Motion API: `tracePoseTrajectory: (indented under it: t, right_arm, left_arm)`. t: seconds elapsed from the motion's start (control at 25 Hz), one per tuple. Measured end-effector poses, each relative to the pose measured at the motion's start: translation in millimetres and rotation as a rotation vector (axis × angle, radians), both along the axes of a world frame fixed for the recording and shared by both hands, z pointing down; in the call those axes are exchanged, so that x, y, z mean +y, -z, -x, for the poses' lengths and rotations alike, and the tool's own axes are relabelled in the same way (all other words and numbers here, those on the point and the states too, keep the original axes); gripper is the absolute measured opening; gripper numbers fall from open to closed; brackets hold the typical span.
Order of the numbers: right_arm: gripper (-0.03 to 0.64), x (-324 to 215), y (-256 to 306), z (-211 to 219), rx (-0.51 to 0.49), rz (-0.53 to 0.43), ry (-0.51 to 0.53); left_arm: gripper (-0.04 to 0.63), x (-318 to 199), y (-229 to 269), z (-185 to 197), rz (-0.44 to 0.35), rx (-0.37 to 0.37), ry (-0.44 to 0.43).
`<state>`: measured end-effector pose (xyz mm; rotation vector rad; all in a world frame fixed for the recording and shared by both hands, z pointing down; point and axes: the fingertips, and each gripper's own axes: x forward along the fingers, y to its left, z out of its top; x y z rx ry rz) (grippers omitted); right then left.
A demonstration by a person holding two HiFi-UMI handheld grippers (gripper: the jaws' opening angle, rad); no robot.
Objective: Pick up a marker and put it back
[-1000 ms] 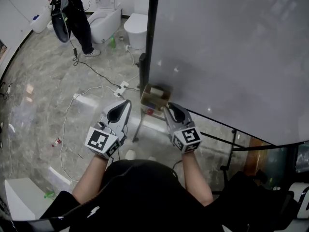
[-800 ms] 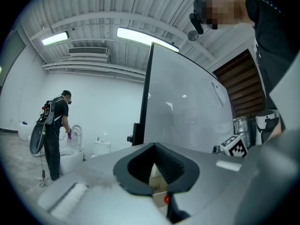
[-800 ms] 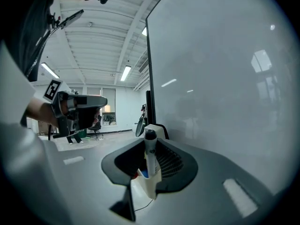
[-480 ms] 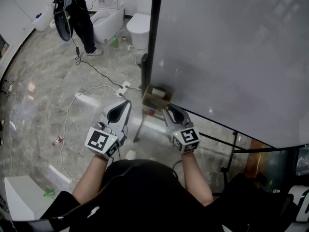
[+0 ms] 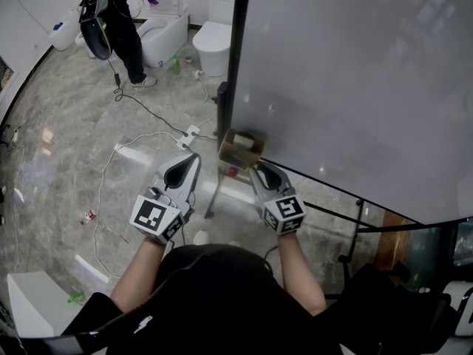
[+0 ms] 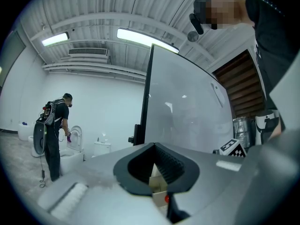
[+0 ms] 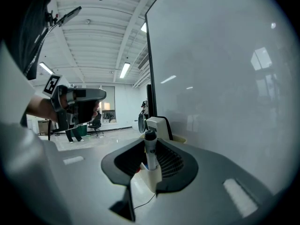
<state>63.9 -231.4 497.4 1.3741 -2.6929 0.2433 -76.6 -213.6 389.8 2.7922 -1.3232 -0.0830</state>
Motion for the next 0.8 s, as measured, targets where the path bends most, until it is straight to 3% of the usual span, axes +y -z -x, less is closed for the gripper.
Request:
tracePoseTrajectory:
  t: [0.8]
  right_arm:
    - [0.118, 21, 22, -8, -0.017, -0.031, -0.047]
  left_arm:
    - [0.002, 4, 1, -13, -0.001, 0.002, -0.079]
